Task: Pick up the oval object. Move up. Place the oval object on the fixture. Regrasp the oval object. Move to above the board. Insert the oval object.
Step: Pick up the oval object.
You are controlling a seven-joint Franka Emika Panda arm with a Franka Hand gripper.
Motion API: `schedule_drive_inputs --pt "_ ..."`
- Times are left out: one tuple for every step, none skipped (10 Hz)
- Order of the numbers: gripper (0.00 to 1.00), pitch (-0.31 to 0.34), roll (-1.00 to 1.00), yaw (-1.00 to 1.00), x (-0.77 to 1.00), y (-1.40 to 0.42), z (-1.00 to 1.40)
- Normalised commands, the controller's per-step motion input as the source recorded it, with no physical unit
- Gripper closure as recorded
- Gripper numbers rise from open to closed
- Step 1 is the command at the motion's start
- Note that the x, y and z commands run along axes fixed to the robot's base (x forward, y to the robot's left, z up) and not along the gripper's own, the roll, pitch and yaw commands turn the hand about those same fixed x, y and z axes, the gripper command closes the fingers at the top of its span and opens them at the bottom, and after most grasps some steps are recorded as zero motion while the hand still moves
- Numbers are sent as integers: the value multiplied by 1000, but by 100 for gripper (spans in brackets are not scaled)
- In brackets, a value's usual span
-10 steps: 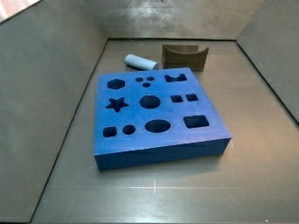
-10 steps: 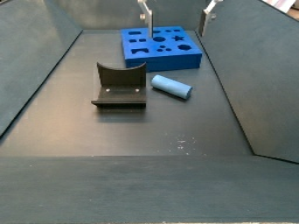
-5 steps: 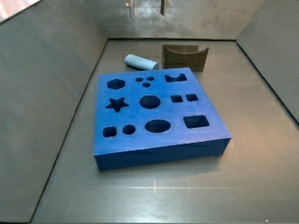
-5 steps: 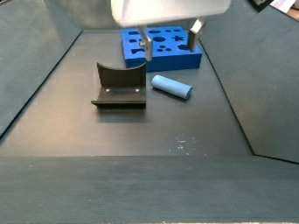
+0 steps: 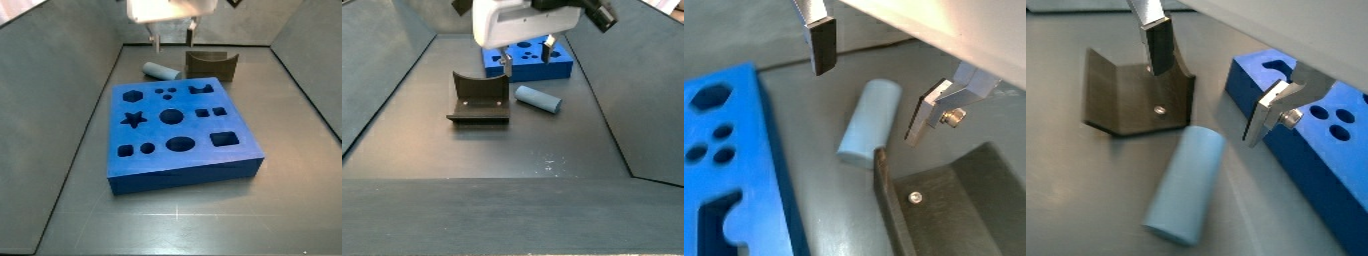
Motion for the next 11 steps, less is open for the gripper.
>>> schedule_drive_inputs --pt "0 0 -4 1000 0 0 -560" --pt "0 0 -6 1000 0 0 -557" --pt "0 0 -1 1000 0 0 -566" --pt "0 0 0 1000 0 0 -611" --pt "0 119 0 806 -9 -231 -609" --pt "0 -127 0 0 -51 -9 -43" --pt "0 -74 143 237 -206 0 -300" --pt "0 0 500 534 -283 -57 -94" --pt "0 47 500 454 -214 0 -29" --pt "0 6 250 223 0 0 0" --pt "0 0 37 0 0 0 0"
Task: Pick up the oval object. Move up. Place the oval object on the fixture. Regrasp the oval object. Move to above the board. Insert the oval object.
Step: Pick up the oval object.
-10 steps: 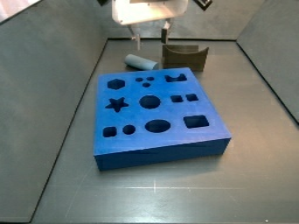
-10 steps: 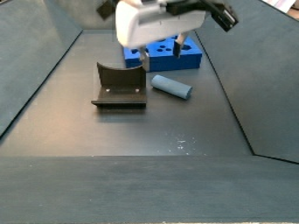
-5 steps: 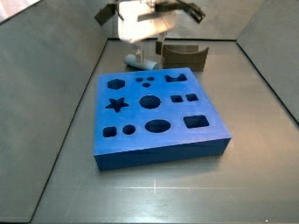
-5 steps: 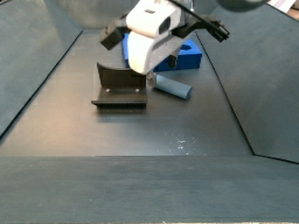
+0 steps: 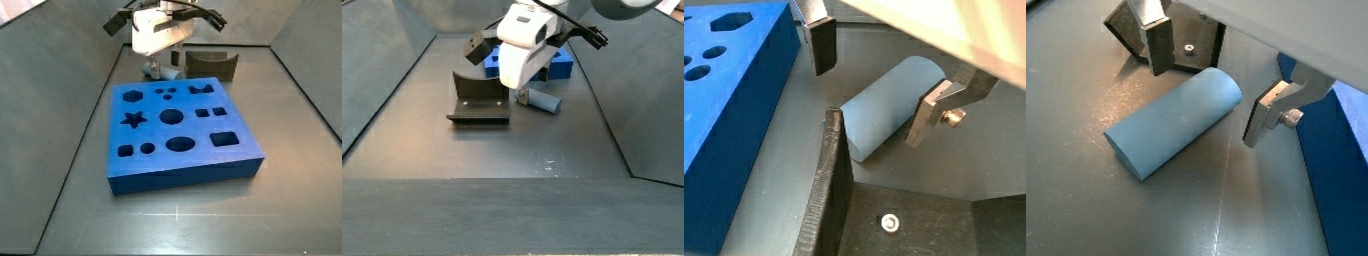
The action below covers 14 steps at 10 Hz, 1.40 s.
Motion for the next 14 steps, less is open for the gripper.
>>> schedule_drive_inputs --pt "0 20 30 0 3 171 0" --pt "0 4 -24 34 189 351 0" --pt "0 0 -14 57 89 514 -60" --pt "0 0 0 0 54 0 -180" --pt "0 -74 0 0 0 423 -940" --pt "0 -189 96 0 -397 -46 -880" --pt "0 -100 14 -46 -163 -74 -549" --pt "0 0 46 -100 -191 -31 -37" --pt "0 -3 73 -89 -46 -217 0" --pt "0 -59 61 -109 -229 -126 46" --pt "0 -126 230 -234 -531 -343 277" --pt "0 -34 83 -186 -111 -103 246" --pt "0 -61 0 -74 -123 0 171" --pt "0 -63 0 -51 -63 0 77"
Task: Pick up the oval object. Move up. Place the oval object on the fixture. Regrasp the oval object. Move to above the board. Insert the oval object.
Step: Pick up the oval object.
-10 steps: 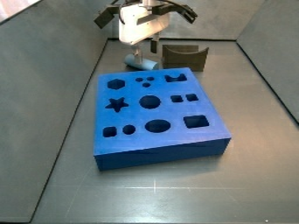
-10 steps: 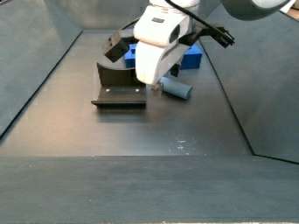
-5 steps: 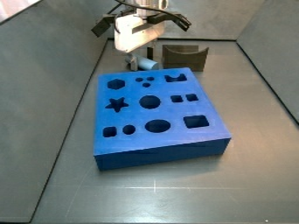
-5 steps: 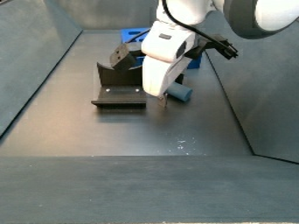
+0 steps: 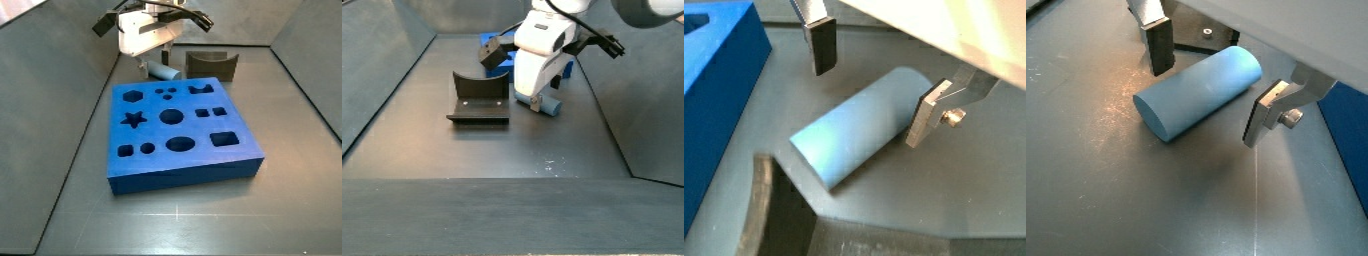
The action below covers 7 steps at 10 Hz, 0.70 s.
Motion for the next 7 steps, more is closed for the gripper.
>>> schedule_drive_inputs --pt "0 -26 53 -6 43 0 -363" --pt "0 0 19 -14 157 0 -574" --pt "0 0 0 -63 37 0 -49" --pt "0 0 -11 -80 0 23 0" --pt "0 -6 -24 -89 0 29 63" --pt "0 -24 -90 0 0 171 0" --pt "0 -33 -60 -29 0 86 -49"
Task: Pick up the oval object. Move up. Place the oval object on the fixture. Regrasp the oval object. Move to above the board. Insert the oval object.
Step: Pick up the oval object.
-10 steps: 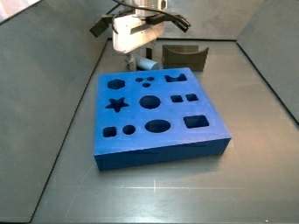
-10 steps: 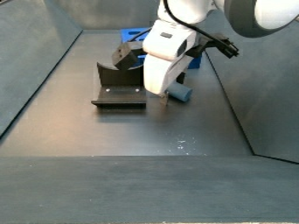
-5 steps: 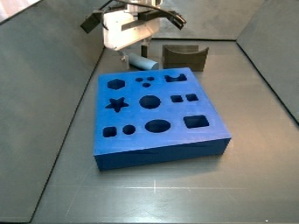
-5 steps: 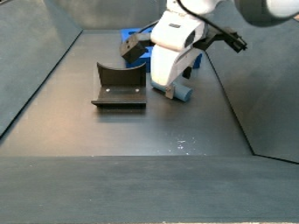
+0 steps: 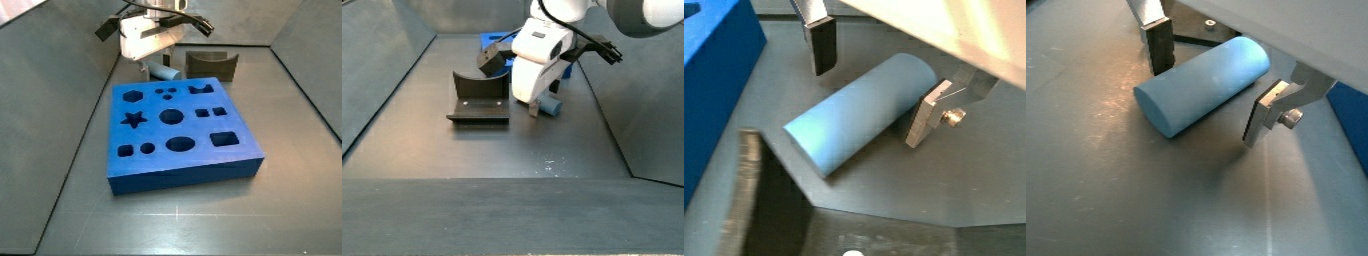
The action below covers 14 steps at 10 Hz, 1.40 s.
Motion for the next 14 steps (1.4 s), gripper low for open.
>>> schedule_drive_inputs --pt "0 0 3 -14 0 31 -86" --pt "0 0 16 0 0 0 0" --pt "0 3 0 -3 31 -3 0" --pt "0 0 50 0 0 -109 0" --pt "0 127 0 -146 197 0 -180" --pt "0 141 13 -137 194 0 -17" --pt "100 0 0 0 0 0 0" --pt "100 -9 0 0 0 -3 0" --pt "100 0 0 0 0 0 0" --pt "100 0 0 0 0 0 0" --pt "100 0 0 0 0 0 0" --pt "100 0 0 0 0 0 0" --pt "100 0 0 0 0 0 0" --pt "100 0 0 0 0 0 0"
